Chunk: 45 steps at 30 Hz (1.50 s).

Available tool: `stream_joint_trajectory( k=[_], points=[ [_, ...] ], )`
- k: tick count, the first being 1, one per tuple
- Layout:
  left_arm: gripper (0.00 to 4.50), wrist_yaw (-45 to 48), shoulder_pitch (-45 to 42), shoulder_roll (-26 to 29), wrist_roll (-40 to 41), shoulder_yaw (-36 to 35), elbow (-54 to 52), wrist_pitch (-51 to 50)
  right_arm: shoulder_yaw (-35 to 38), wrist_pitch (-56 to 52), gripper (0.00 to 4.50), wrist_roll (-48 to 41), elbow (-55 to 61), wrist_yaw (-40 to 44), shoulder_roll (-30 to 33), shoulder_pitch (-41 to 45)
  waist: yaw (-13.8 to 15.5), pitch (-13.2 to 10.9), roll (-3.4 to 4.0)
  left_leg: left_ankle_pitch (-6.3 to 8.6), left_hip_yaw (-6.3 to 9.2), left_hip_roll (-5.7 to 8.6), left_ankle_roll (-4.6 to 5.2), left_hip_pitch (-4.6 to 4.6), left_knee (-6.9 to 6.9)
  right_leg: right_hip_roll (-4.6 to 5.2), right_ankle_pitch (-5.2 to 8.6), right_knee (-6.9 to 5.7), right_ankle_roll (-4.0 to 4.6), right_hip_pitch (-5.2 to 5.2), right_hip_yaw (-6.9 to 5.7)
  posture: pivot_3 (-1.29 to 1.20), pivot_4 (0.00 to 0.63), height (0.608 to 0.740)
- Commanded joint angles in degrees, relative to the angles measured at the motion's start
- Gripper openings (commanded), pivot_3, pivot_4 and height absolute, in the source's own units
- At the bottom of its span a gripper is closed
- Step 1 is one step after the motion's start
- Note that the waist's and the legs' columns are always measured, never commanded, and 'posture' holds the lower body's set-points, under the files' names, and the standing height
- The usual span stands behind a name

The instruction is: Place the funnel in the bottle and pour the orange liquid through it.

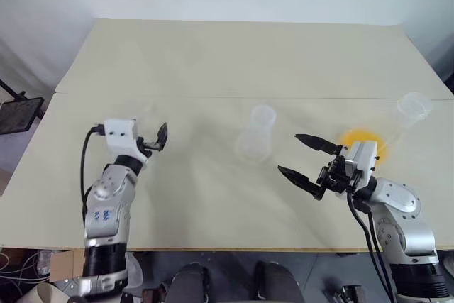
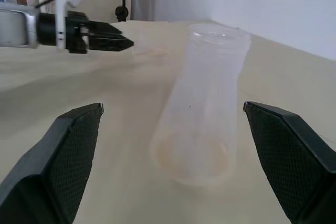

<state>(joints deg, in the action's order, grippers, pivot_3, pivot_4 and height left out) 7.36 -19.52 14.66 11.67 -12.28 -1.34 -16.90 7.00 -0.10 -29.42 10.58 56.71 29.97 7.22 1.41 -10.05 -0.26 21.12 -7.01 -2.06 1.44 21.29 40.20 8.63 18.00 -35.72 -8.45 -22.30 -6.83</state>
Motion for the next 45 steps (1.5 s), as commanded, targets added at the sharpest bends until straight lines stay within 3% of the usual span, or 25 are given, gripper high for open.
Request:
stream_joint_trajectory(
  k=[1,6,14,17,29,33,38,45],
  points=[
    [4.49,1.1,-4.9,1.2,-1.5,0.8,7.0,2.6,0.2,0.3,4.50,-0.5,0.0,0.5,0.2,1.2,-0.1,0.0,0.00,0.00,0.00,0.00,0.00,0.00,-0.01,0.00,0.00,0.00,0.00,-0.01,-0.01,0.00,0.150,0.740],
    [4.49,-1.0,-9.8,2.2,-2.7,-0.5,15.1,4.8,0.2,0.3,4.50,-0.4,0.0,0.3,0.1,1.2,-0.3,0.0,0.00,0.00,-0.02,0.00,0.00,0.01,-0.13,-0.03,0.00,0.00,0.00,-0.09,-0.03,0.00,0.150,0.740],
    [4.49,0.2,-10.4,2.1,-2.3,-0.8,17.4,5.7,0.3,0.6,4.50,-0.2,0.7,-0.6,-0.3,0.1,0.0,0.0,-0.01,0.00,0.01,0.01,0.00,0.02,-0.07,-0.02,0.00,0.00,0.00,-0.04,-0.03,0.00,0.150,0.740],
    [3.85,0.5,-10.7,2.4,-2.3,-0.8,18.3,6.1,0.3,0.7,4.50,-0.2,0.8,-0.7,-0.3,-0.1,-0.1,0.0,-0.01,0.00,0.01,0.00,0.00,0.02,-0.07,-0.02,0.00,0.00,0.00,-0.05,-0.03,0.00,0.150,0.740],
    [0.05,2.7,-12.5,3.8,-1.9,-1.3,22.9,9.6,0.4,0.9,4.50,-0.3,1.3,-1.0,-0.4,-0.7,0.0,0.0,-0.01,0.00,0.01,0.01,-0.01,0.01,-0.07,-0.02,0.00,-0.01,0.00,-0.04,-0.03,0.00,0.150,0.740],
    [0.02,8.9,-9.9,6.6,-0.1,-2.0,19.0,14.2,0.6,0.8,4.50,-0.3,1.9,-1.4,-0.3,-1.0,-0.2,0.0,-0.01,-0.01,0.00,0.01,-0.02,0.01,-0.05,-0.01,0.00,-0.02,0.00,-0.04,-0.03,0.00,0.150,0.740],
    [0.02,25.5,-9.1,16.4,3.5,-1.4,13.0,18.6,2.2,0.8,4.50,-0.6,3.5,-2.2,0.4,-2.7,-0.4,0.0,-0.04,-0.02,-0.04,-0.04,-0.04,0.05,-0.12,-0.06,0.00,-0.03,0.00,-0.13,-0.08,0.00,0.150,0.740],
    [0.02,51.7,-22.8,27.7,13.8,6.1,5.2,7.1,8.4,0.6,4.50,-2.1,9.4,-5.1,2.3,-7.8,0.2,0.0,-0.04,-0.02,-0.18,0.06,-0.04,0.13,0.00,-0.01,0.00,-0.01,0.00,-0.02,-0.13,0.00,0.150,0.740]
  ],
)
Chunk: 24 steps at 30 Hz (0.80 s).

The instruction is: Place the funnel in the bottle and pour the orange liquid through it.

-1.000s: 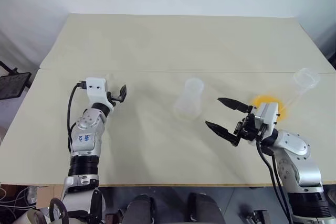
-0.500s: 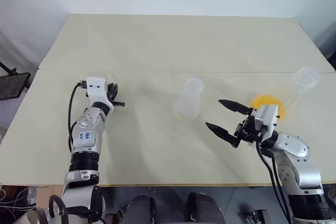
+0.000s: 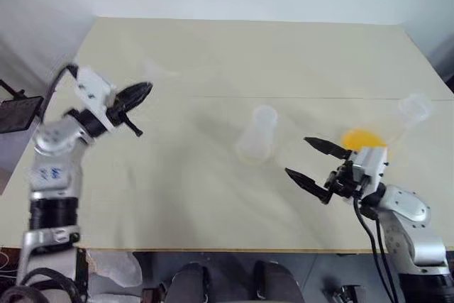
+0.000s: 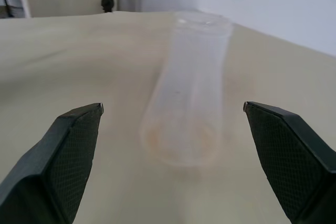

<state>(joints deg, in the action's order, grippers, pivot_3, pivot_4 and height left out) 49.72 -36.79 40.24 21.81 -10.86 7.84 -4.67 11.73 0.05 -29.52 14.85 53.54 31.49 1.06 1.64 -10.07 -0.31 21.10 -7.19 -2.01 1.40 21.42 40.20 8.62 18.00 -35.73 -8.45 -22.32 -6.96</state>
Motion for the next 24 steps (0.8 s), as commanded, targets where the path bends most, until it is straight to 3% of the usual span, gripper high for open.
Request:
stream_joint_trajectory(
  k=[1,6,10,19,24],
  points=[
    [0.02,12.1,-8.2,2.8,3.5,6.5,-3.8,-6.5,4.5,-0.1,4.50,-2.4,6.4,-2.8,0.6,-2.7,-0.1,0.0,0.01,0.00,-0.01,0.01,0.00,0.01,-0.01,0.00,0.00,0.00,0.00,-0.01,0.00,0.00,0.150,0.740],
    [0.02,20.1,-24.1,2.1,-3.2,17.1,2.7,-9.9,6.7,0.1,4.50,-1.6,9.6,-5.0,-0.2,-9.1,-0.3,0.0,0.00,-0.02,-0.16,0.00,-0.03,0.00,-0.10,-0.07,0.01,0.05,-0.01,-0.05,0.01,0.00,0.150,0.740],
    [0.02,24.4,-31.7,-1.0,-8.2,23.0,7.5,-7.3,6.5,0.9,4.50,-1.4,10.4,-6.7,-1.1,-10.8,-0.6,0.0,0.00,-0.02,-0.34,0.00,-0.03,-0.01,-0.13,-0.08,0.02,0.09,-0.02,-0.11,0.14,0.00,0.150,0.740],
    [0.02,25.9,-35.1,-5.3,-16.9,27.8,14.5,-0.3,5.4,1.8,4.50,-0.4,11.8,-9.0,-2.8,-12.9,-0.6,0.0,0.00,-0.02,-0.36,-0.04,-0.03,0.00,-0.12,-0.10,0.02,0.08,-0.02,-0.17,0.18,0.00,0.150,0.740],
    [0.02,27.8,-35.8,-8.9,-15.7,27.4,14.2,-1.0,5.0,2.1,4.50,-0.2,11.6,-9.4,-3.1,-13.0,-0.1,0.0,-0.02,-0.02,-0.32,-0.03,-0.02,0.05,-0.05,-0.08,0.02,0.09,-0.02,-0.15,0.17,0.00,0.150,0.740]
  ],
)
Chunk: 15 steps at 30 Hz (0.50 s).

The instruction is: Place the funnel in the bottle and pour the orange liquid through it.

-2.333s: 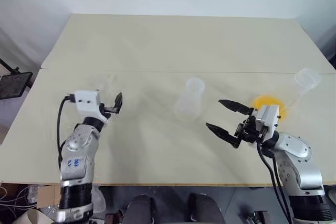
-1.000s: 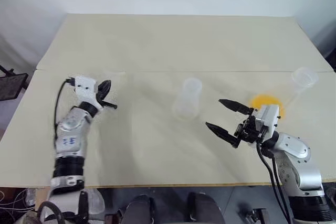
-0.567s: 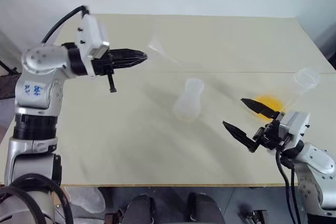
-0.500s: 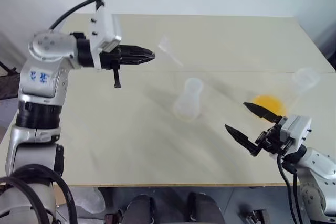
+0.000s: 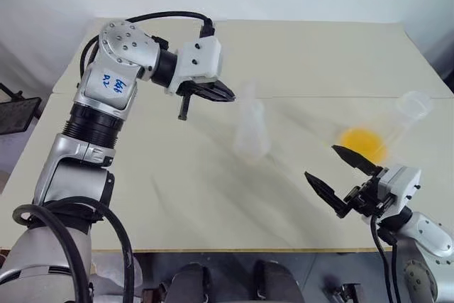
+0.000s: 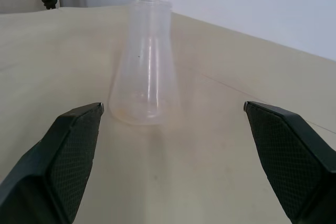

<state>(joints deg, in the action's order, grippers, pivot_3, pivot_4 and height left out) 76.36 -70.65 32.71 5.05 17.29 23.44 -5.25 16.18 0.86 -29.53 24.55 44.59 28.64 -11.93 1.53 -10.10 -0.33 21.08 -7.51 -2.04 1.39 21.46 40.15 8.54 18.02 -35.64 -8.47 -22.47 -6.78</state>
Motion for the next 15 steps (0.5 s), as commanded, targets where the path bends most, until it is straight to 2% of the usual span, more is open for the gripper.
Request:
stream_joint_trajectory(
  k=[1,2,5,11,15],
  points=[
    [0.02,1.5,-2.0,-1.8,1.3,-0.9,-1.6,-0.7,0.5,1.3,4.50,-0.1,1.9,-0.5,-0.3,0.0,0.0,0.0,0.00,0.00,0.01,0.00,0.00,0.01,0.01,0.00,0.00,0.00,0.00,0.00,0.00,0.00,0.150,0.740],
    [0.02,1.7,-2.0,-2.1,1.4,-1.1,-1.5,-0.9,0.4,1.3,4.50,-0.1,1.8,-0.6,-0.3,0.1,-0.1,0.0,0.00,0.00,0.01,0.00,0.00,0.01,0.01,0.00,0.00,0.00,0.00,0.00,0.00,0.00,0.150,0.740],
    [0.57,1.8,-2.6,-3.8,2.0,-2.1,-0.8,-0.9,0.2,1.5,4.50,0.0,1.4,-0.7,-0.4,0.5,-0.2,0.0,0.00,0.00,0.01,-0.01,0.01,0.00,0.00,-0.01,0.00,0.00,0.00,-0.01,-0.01,0.00,0.150,0.740],
    [2.36,2.0,-0.9,-4.3,3.9,-4.1,-1.7,-4.0,0.6,0.4,4.50,-0.5,1.3,-1.4,-0.3,0.4,-0.2,0.0,0.00,0.00,0.01,-0.01,0.01,0.00,0.00,-0.01,0.00,-0.02,0.00,-0.02,0.00,0.00,0.150,0.740],
    [3.57,-0.2,6.5,-4.3,9.3,-11.9,2.7,-2.3,6.2,-0.2,4.50,-4.2,1.8,-5.2,-1.0,0.1,-0.3,0.0,0.05,0.00,0.12,-0.02,0.01,-0.04,0.00,0.01,0.00,-0.06,0.00,-0.01,0.01,0.00,0.150,0.740]
  ],
)
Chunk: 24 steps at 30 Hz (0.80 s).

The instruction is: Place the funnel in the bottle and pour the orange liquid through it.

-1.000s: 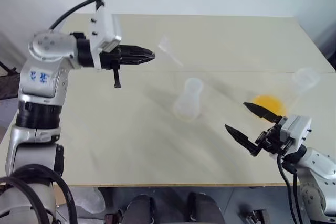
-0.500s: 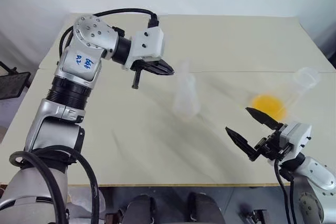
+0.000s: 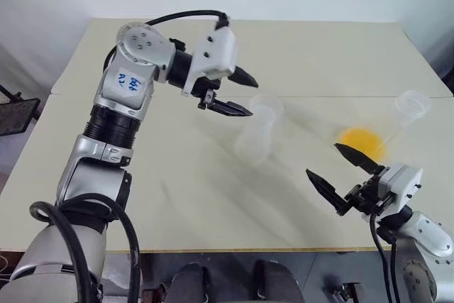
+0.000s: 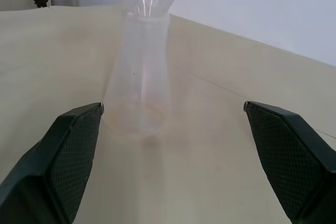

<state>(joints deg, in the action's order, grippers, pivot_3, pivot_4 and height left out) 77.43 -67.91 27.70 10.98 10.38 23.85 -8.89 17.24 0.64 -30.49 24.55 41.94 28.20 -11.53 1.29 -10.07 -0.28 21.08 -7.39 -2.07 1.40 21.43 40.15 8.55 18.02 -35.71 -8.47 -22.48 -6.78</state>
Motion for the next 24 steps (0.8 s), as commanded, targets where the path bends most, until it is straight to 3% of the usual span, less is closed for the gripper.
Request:
stream_joint_trajectory(
  k=[1,3,9,13,18,24],
  points=[
    [3.98,-2.0,5.2,0.6,4.6,-6.9,2.4,1.9,6.2,-0.1,4.50,-3.9,2.1,-2.9,-0.7,-0.9,-0.1,0.0,0.01,0.00,0.14,-0.01,0.00,-0.01,0.00,0.00,0.00,-0.02,0.00,0.00,0.00,0.00,0.150,0.740],
    [4.46,-2.1,9.2,1.4,8.0,-11.1,2.3,0.6,9.2,0.9,4.50,-5.1,1.8,-3.9,-1.6,-2.6,0.0,0.0,-0.02,0.00,0.38,-0.02,0.00,-0.01,0.02,-0.01,0.00,-0.08,0.00,-0.01,-0.02,0.00,0.150,0.740],
    [4.46,-5.1,21.2,5.4,10.7,-18.1,1.3,0.9,18.7,5.0,4.50,-5.2,-1.1,-8.9,-6.2,-6.7,0.1,0.0,-0.02,0.00,0.41,0.00,0.01,0.00,0.03,0.01,0.00,-0.10,0.00,0.00,-0.02,0.00,0.150,0.740],
    [4.46,-7.3,26.5,5.7,12.2,-20.8,-1.9,0.6,21.2,5.1,4.50,-5.3,-3.7,-9.9,-6.6,-7.6,0.1,0.0,-0.02,0.00,0.42,0.02,0.01,-0.02,0.11,0.03,0.00,-0.09,0.00,0.10,-0.01,0.00,0.150,0.740],
    [4.46,-7.6,33.1,6.5,15.4,-20.9,-11.5,-4.9,21.4,1.6,4.50,-4.0,-7.0,-15.2,-4.5,-3.1,-0.3,0.0,-0.01,0.00,0.40,-0.01,0.01,-0.09,0.07,0.02,0.00,-0.15,0.01,0.06,0.07,0.00,0.150,0.740],
    [4.46,-11.5,34.7,5.5,16.5,-21.6,-14.6,-6.2,19.1,-3.9,4.50,-3.4,-13.5,-18.3,0.1,7.8,-0.9,0.0,0.04,0.00,0.33,-0.03,0.01,-0.14,0.06,0.01,0.00,-0.18,0.02,0.06,0.15,0.00,0.150,0.740]
  ],
)
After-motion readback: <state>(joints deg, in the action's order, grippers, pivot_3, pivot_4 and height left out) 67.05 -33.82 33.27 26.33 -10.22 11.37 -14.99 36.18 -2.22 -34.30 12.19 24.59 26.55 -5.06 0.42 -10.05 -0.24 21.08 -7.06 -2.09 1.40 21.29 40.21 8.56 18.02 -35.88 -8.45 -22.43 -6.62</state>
